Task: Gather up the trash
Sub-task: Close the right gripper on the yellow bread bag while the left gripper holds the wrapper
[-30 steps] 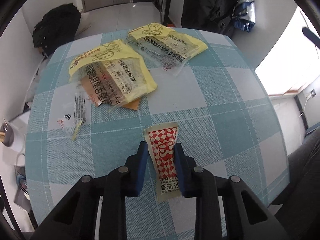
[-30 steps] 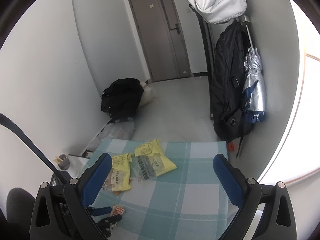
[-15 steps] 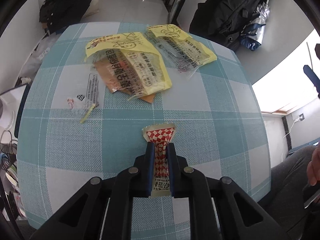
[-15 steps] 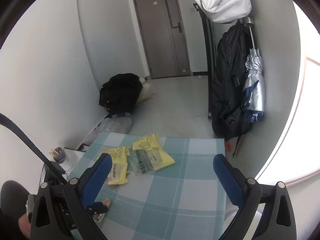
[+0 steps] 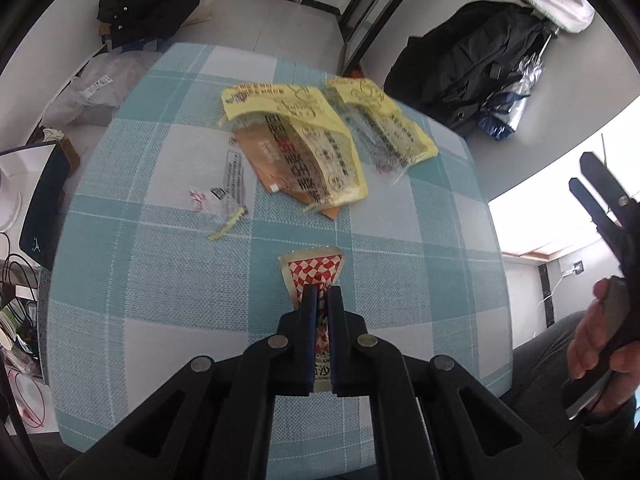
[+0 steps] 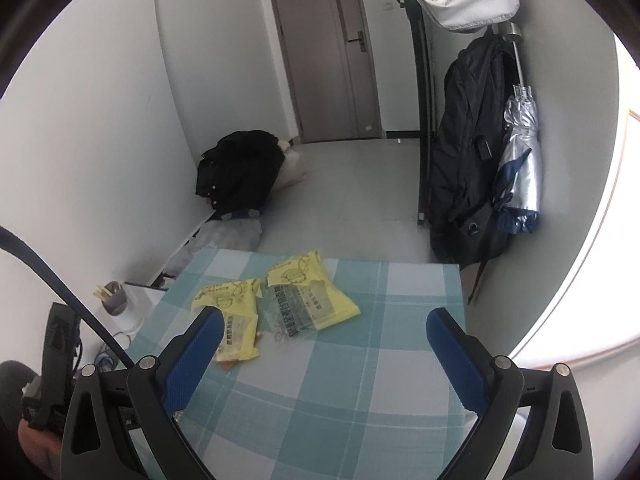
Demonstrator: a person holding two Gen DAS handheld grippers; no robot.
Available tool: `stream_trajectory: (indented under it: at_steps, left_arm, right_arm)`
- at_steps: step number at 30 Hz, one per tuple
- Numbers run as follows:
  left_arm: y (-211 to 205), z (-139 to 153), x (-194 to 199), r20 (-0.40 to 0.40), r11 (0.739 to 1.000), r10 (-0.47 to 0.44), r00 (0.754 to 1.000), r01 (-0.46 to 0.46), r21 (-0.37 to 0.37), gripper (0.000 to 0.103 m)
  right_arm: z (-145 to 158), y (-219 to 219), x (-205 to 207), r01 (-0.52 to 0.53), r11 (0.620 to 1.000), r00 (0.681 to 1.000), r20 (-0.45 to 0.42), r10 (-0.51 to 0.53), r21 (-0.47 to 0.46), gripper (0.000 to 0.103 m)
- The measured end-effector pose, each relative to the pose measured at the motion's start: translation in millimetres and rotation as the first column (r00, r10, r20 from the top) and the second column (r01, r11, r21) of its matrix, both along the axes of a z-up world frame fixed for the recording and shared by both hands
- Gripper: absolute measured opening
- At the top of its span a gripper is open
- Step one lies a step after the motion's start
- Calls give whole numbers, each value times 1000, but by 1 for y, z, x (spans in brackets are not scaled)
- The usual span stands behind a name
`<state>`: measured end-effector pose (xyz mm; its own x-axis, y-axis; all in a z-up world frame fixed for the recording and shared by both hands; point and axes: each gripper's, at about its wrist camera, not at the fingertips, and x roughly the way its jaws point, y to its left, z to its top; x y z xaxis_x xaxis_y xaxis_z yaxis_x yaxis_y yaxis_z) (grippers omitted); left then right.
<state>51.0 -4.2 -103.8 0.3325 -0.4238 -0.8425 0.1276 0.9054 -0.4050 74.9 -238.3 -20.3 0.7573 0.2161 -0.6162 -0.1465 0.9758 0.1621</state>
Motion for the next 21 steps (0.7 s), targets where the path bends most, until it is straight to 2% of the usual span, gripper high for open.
stream_trajectory:
  at_steps: [8,14,17,21]
  left_arm:
    - [33,15,3,60,996,85,995,-83,-34,1]
    - [54,22,7,75,988,121,990,-113,-110,1]
    - [64,29,8,94,982,141,986,-128,-136,1]
    - [73,34,7,116,977,162,980,-142,-160,1]
  right_arm:
    - [-11,17,12,-34,999,998,-61,33,-4,102]
    - [-19,39,22,-100,994,989,-109,96,-32,102]
    - [-24,54,33,-163,986,977,-145,157,-34,102]
    - [-35,78,53,-247,969,951,-187,246,21,102]
